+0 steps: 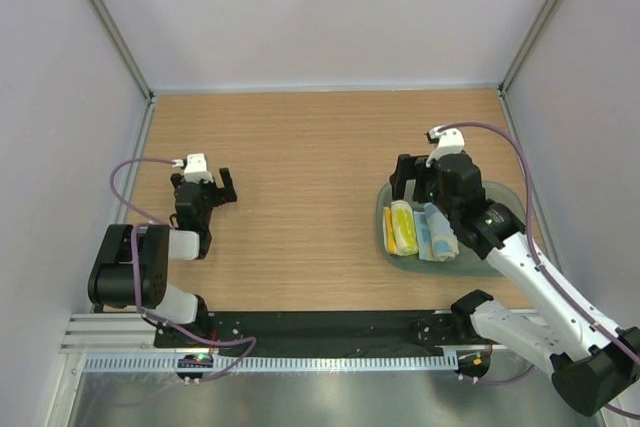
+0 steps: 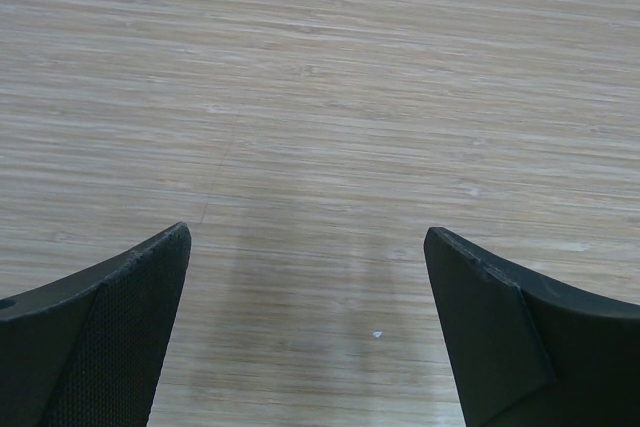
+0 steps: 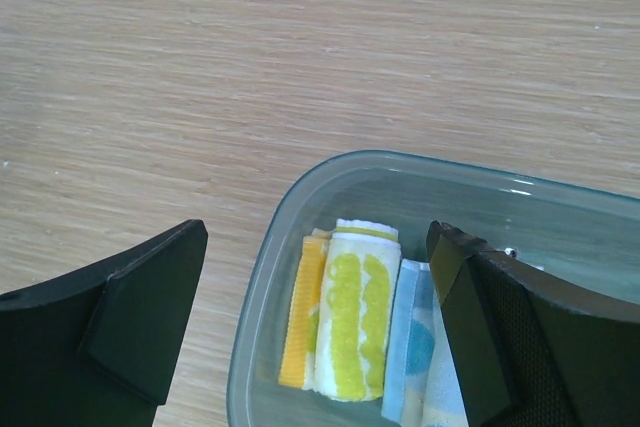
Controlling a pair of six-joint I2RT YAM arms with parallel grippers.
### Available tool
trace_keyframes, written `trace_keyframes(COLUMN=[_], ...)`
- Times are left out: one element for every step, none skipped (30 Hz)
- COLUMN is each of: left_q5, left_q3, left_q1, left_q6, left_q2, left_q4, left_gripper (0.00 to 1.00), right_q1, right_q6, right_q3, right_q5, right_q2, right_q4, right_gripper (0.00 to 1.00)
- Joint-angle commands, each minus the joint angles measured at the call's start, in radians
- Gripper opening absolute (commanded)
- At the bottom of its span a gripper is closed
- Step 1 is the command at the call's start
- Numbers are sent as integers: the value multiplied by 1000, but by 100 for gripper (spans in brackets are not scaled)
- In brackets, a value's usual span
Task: Roll the towels
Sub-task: Place the rolled towel into the container
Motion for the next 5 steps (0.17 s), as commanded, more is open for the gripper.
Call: trace_keyframes(left_q5=[1, 2, 1, 2, 1], left_q3=[8, 8, 6, 3, 1], left_q1=[9, 9, 9, 9, 7], left_q6=[22, 22, 22, 22, 22], left_q2=[2, 1, 1, -2, -5], left_q4=[63, 63, 63, 63, 66], left_gripper=[100, 100, 100, 100, 100], right_q1=[0, 1, 0, -2, 0], right_q6=[-13, -21, -28, -47, -56], right_q3=[-23, -44, -58, -72, -105], right_q5=[53, 61, 75, 89, 98], right_q2=[12, 15, 18, 23, 30], right_q4=[98, 108, 135, 152, 172], right_gripper=[100, 100, 100, 100, 100])
